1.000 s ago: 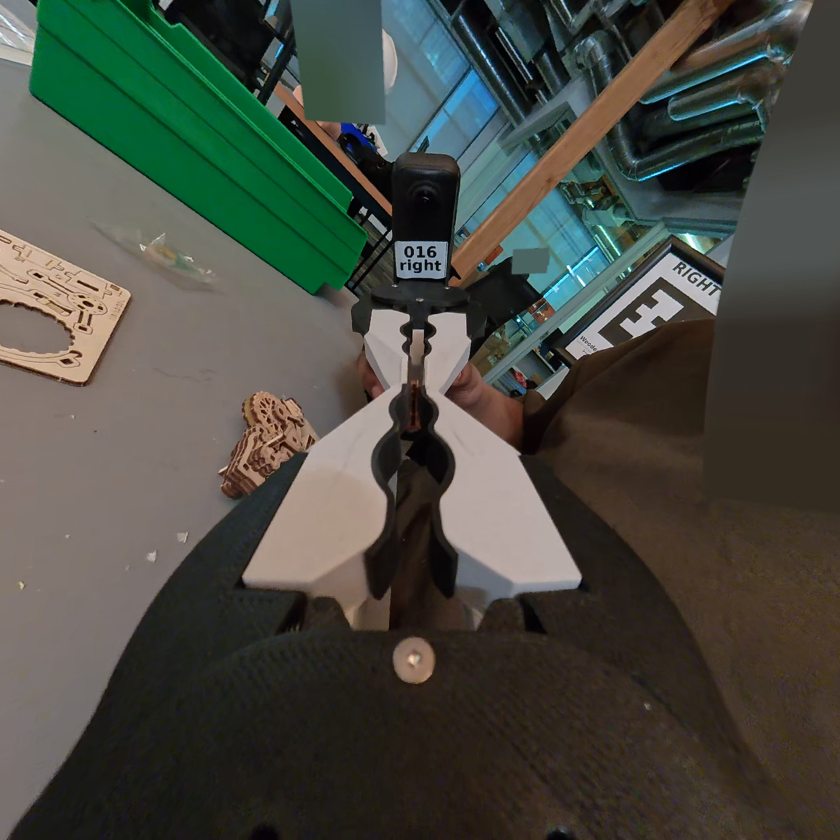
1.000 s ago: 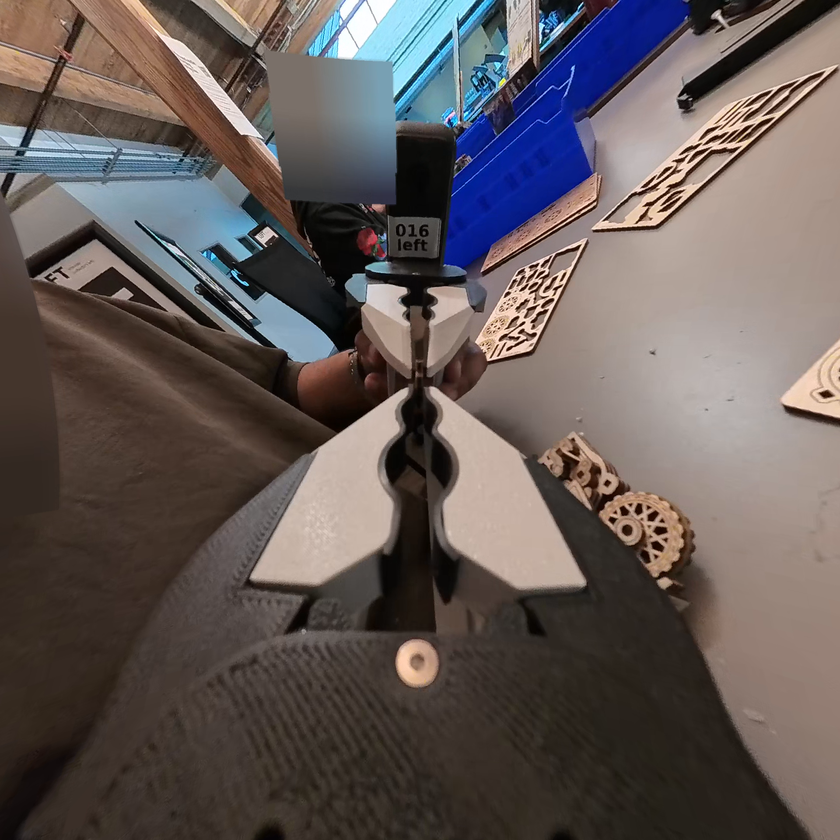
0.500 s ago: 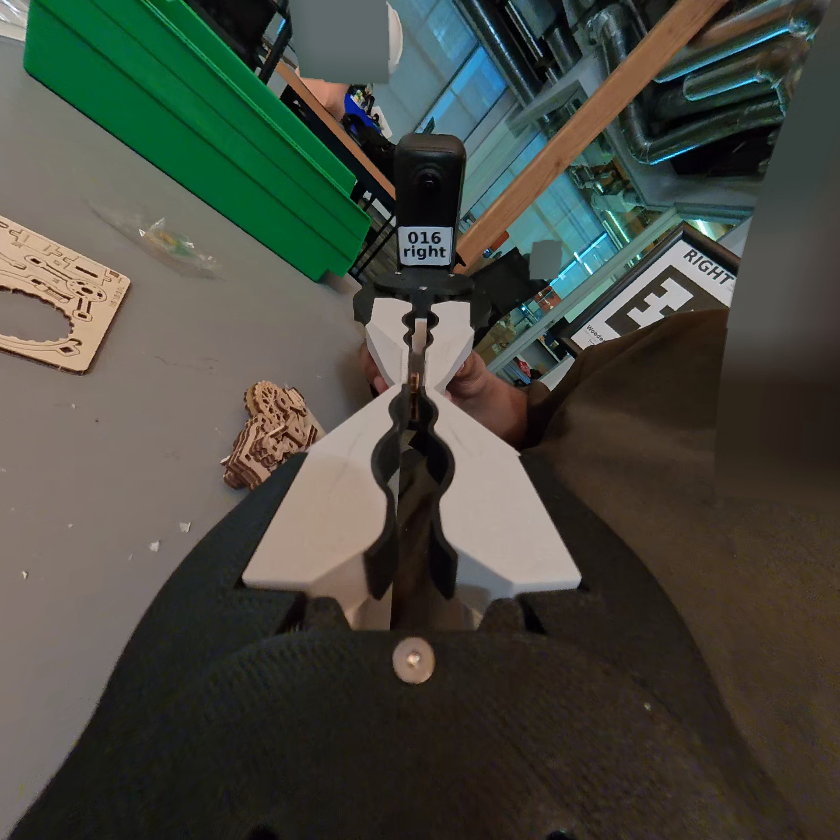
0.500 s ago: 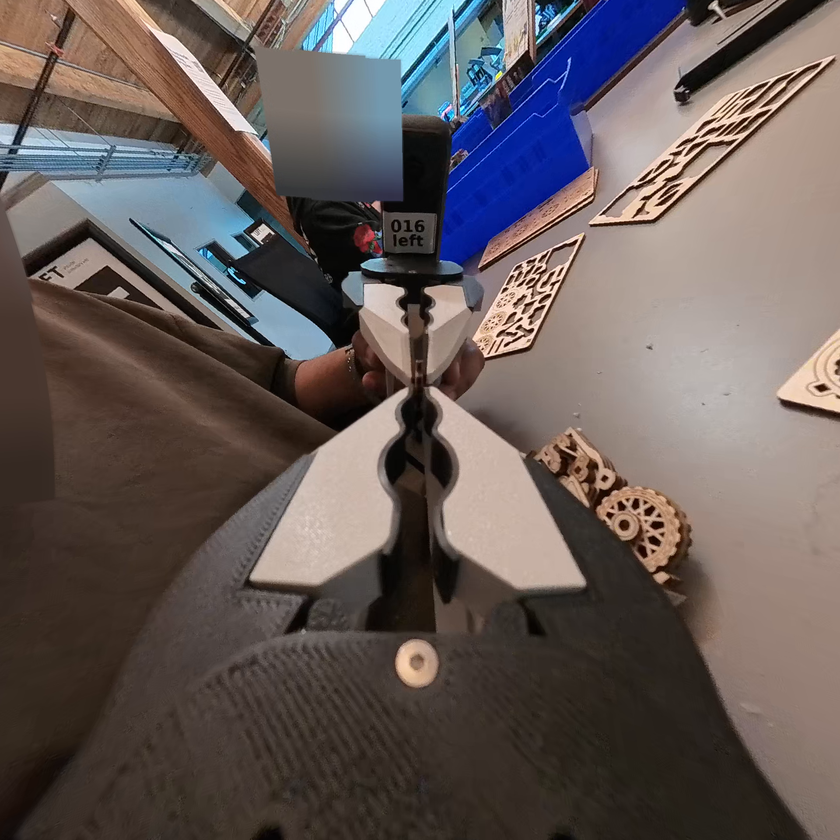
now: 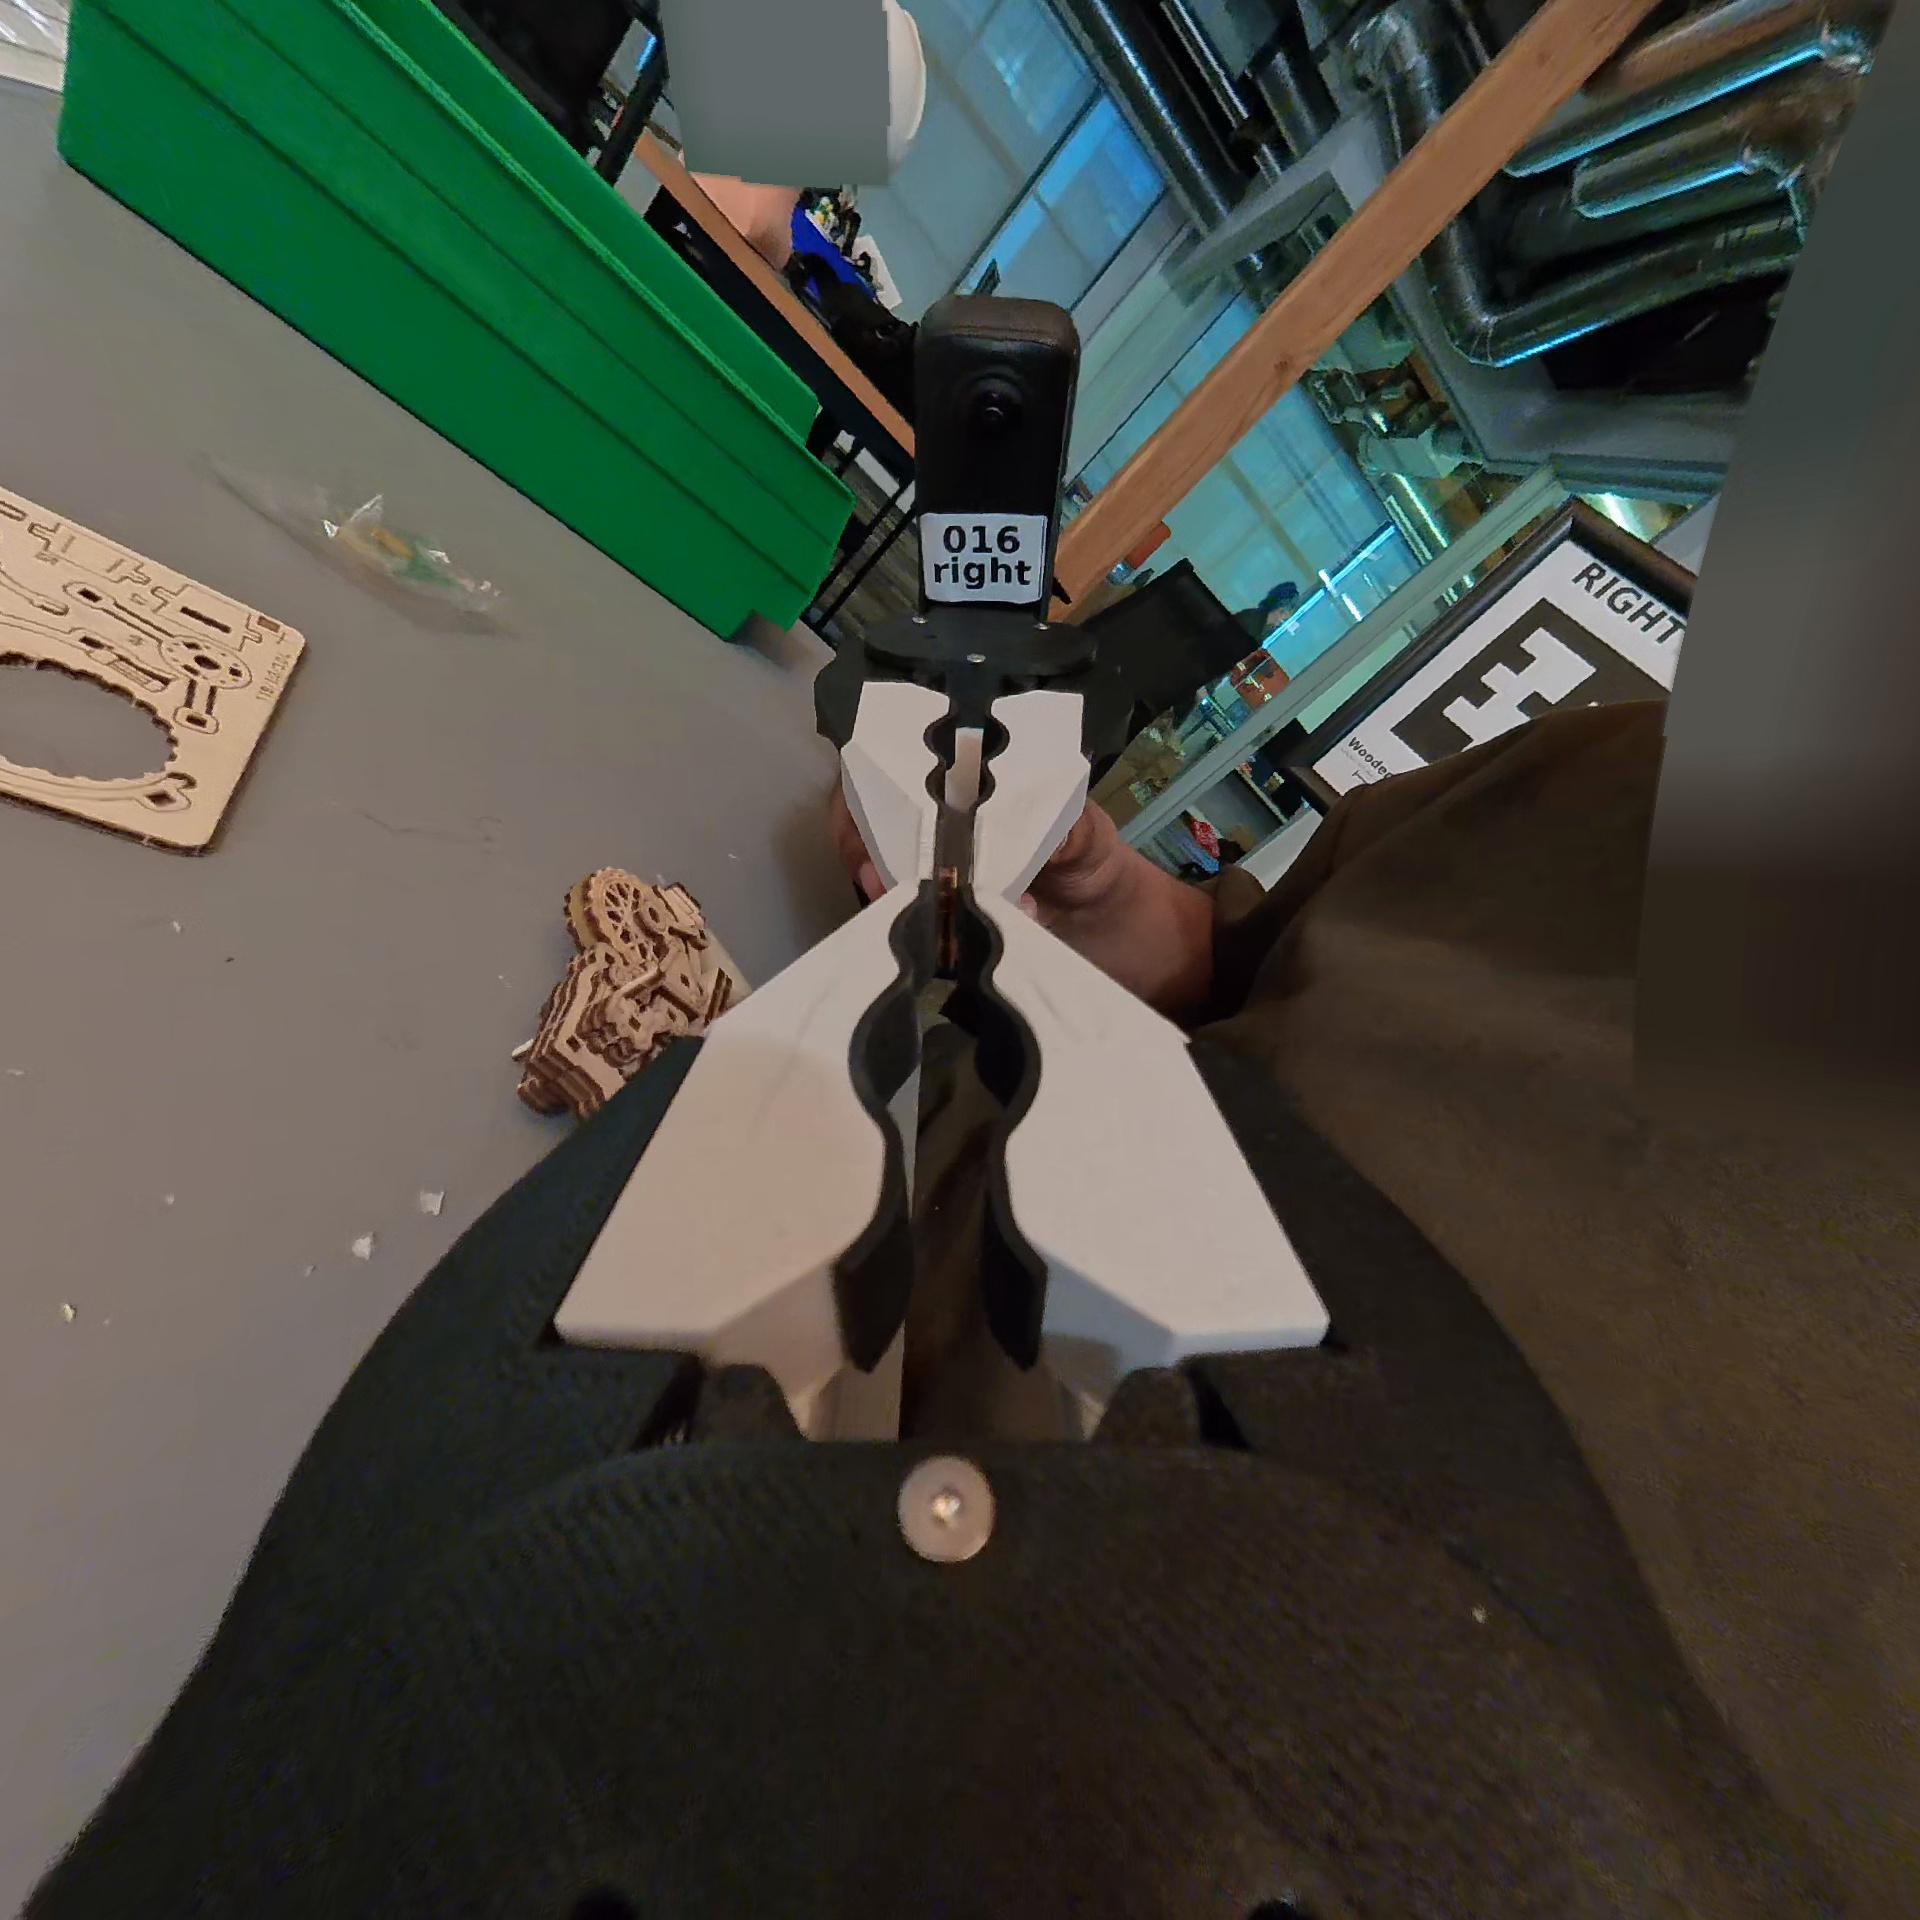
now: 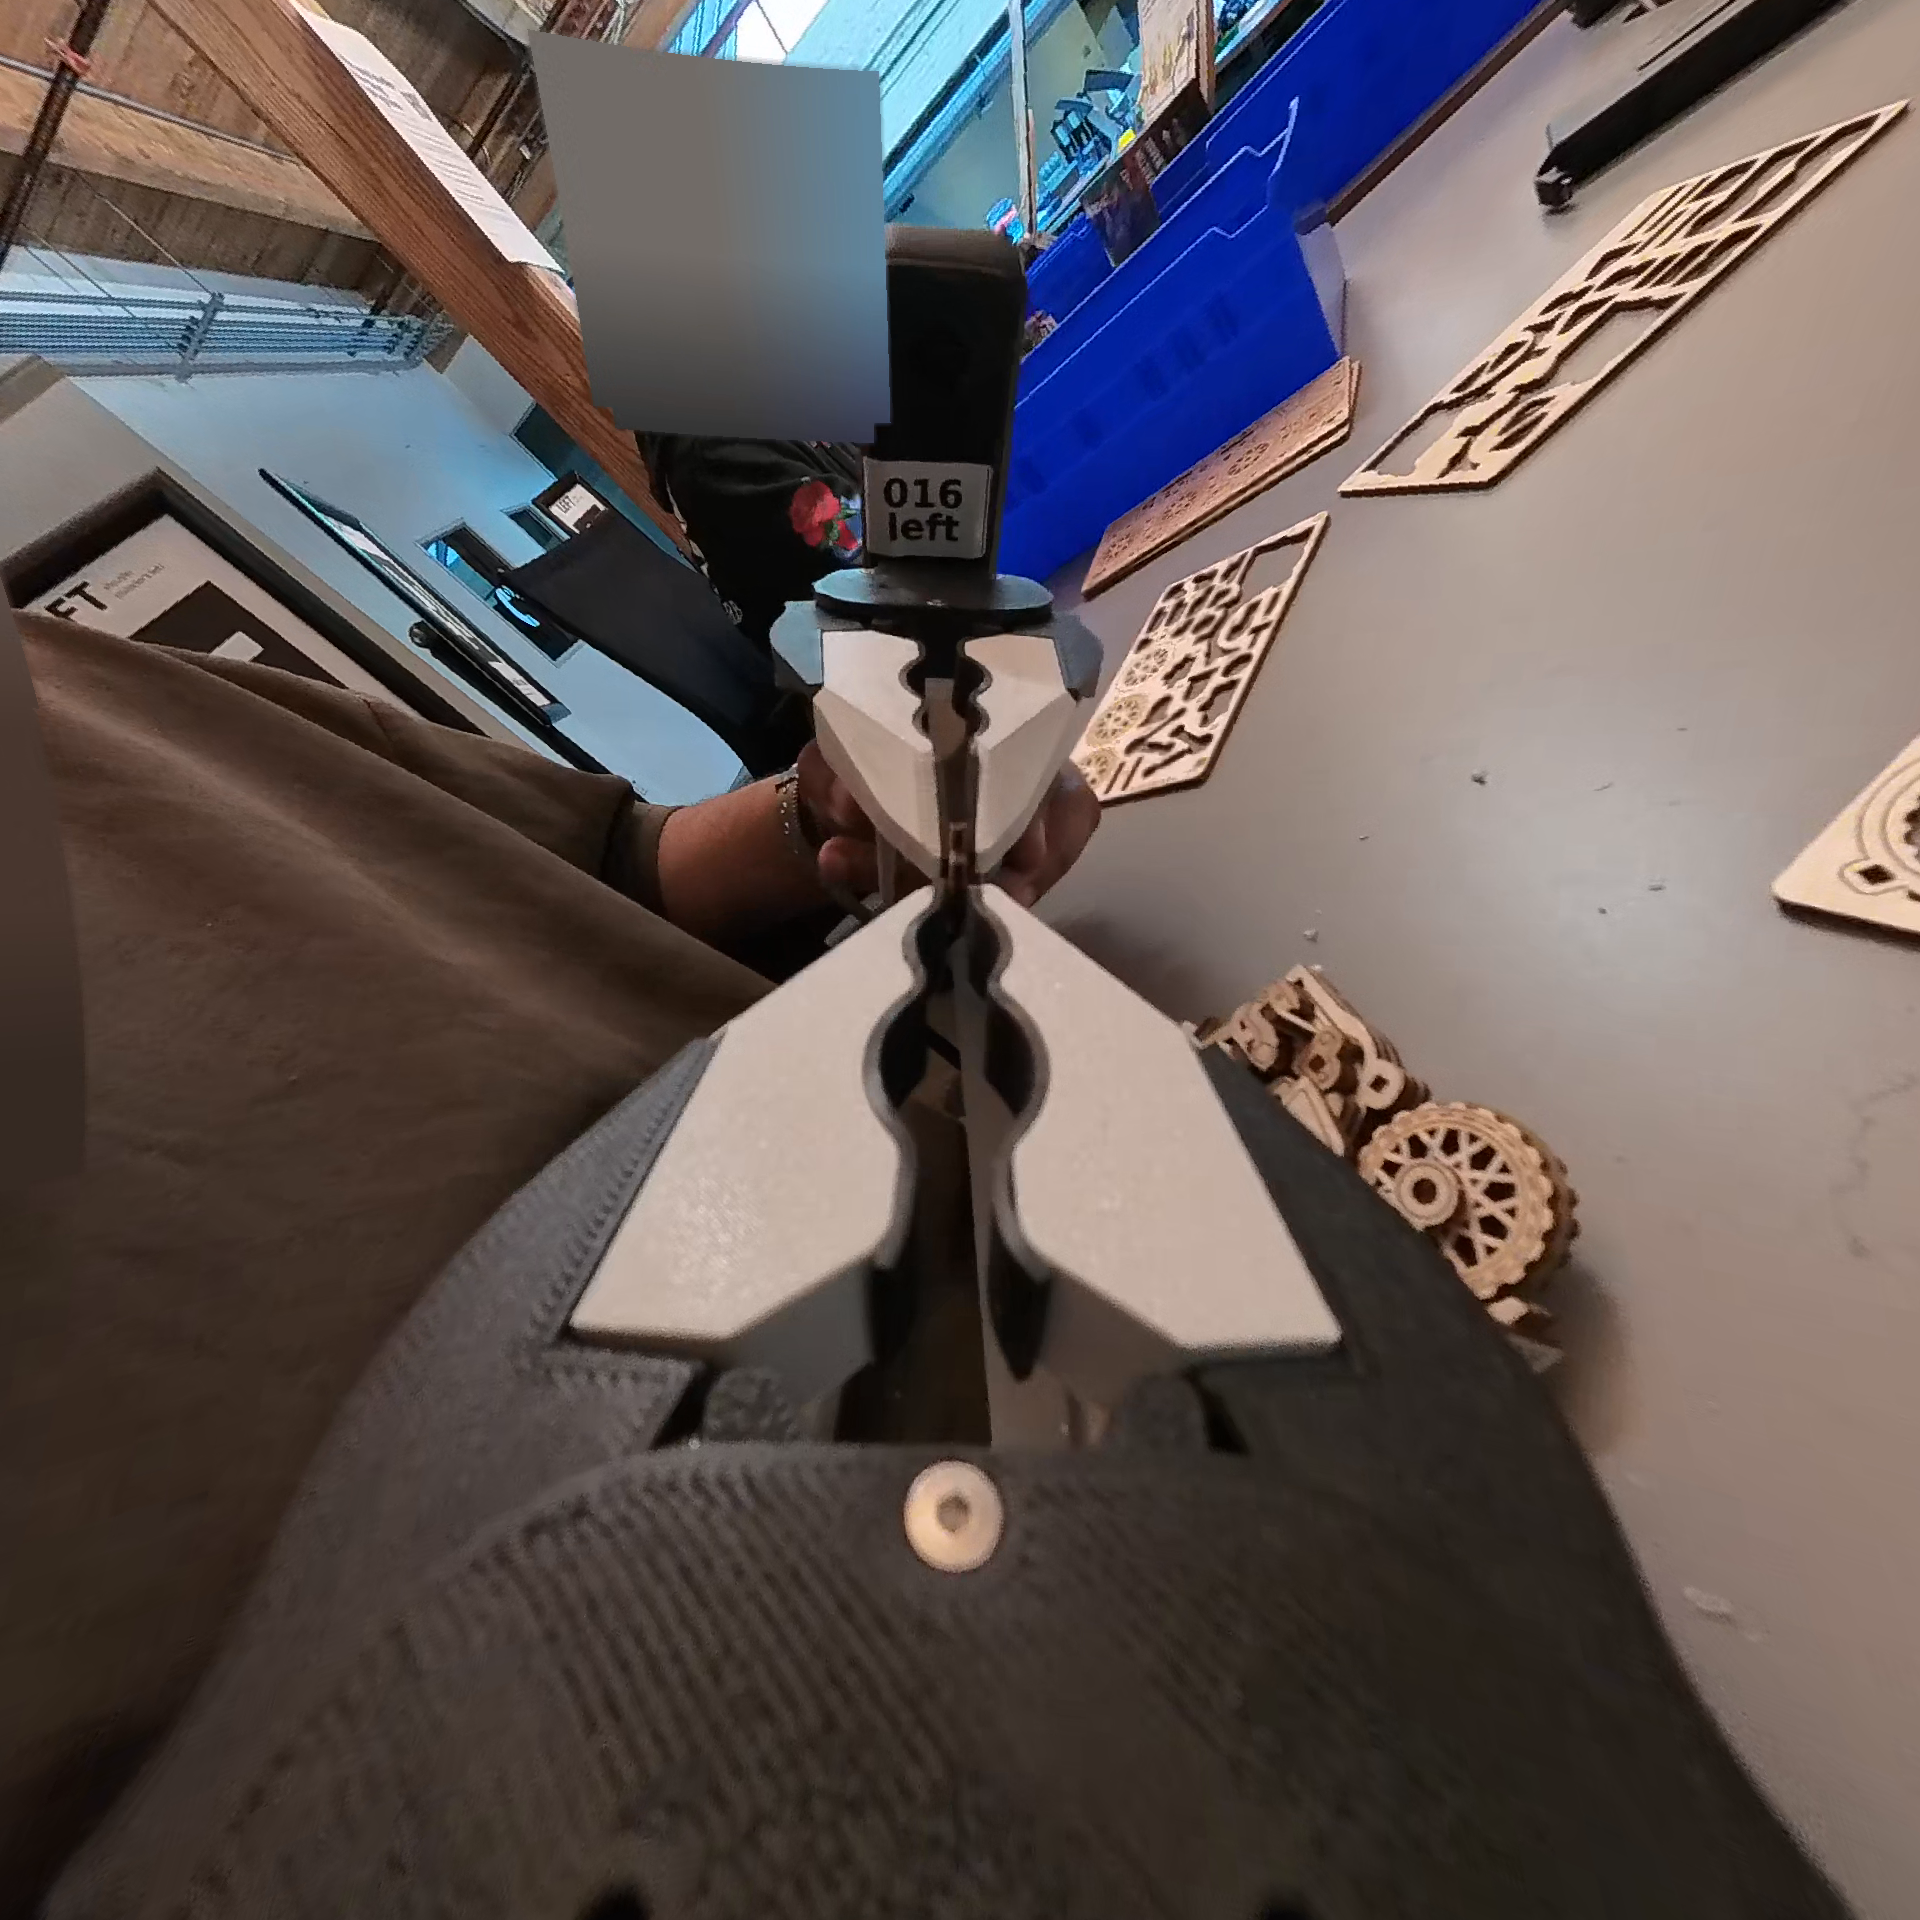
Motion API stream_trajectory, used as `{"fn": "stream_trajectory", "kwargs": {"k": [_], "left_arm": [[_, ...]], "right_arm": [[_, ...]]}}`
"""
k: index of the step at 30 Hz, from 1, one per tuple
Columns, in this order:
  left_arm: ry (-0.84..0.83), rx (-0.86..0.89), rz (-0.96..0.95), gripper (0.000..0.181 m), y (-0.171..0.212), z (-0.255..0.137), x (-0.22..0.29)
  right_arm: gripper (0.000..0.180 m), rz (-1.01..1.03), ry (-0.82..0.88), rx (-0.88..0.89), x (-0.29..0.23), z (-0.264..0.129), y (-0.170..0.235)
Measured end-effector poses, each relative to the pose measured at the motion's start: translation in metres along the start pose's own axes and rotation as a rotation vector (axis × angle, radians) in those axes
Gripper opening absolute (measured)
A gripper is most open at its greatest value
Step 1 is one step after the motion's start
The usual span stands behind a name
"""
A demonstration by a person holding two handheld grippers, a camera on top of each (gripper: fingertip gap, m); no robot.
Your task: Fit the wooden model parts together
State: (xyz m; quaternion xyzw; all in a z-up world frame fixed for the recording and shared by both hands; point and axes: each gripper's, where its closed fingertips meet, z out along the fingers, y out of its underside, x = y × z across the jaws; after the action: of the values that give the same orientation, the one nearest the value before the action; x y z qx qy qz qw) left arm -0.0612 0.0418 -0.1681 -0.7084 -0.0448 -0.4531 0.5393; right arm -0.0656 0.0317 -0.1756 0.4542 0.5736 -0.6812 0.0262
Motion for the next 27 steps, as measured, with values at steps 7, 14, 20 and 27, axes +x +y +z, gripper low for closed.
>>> {"fn": "stream_trajectory", "kwargs": {"k": [7, 14, 20, 27], "left_arm": [[-0.06, 0.059, 0.014, 0.0, -0.015, -0.014, -0.012], [-0.404, -0.083, 0.226, 0.0, -0.007, -0.039, -0.066], [-0.406, -0.207, 0.274, 0.001, 0.019, -0.022, -0.068], [-0.411, -0.25, 0.299, 0.001, 0.028, -0.02, -0.068]], "right_arm": [[0.011, -0.009, 0.017, 0.036, 0.004, -0.007, -0.007], [0.019, -0.409, 0.289, -0.172, 0.019, -0.004, 0.013], [0.018, -0.677, 0.533, -0.419, 0.037, 0.006, 0.049], [0.013, -0.475, 0.551, -0.394, 0.038, 0.015, 0.067]]}}
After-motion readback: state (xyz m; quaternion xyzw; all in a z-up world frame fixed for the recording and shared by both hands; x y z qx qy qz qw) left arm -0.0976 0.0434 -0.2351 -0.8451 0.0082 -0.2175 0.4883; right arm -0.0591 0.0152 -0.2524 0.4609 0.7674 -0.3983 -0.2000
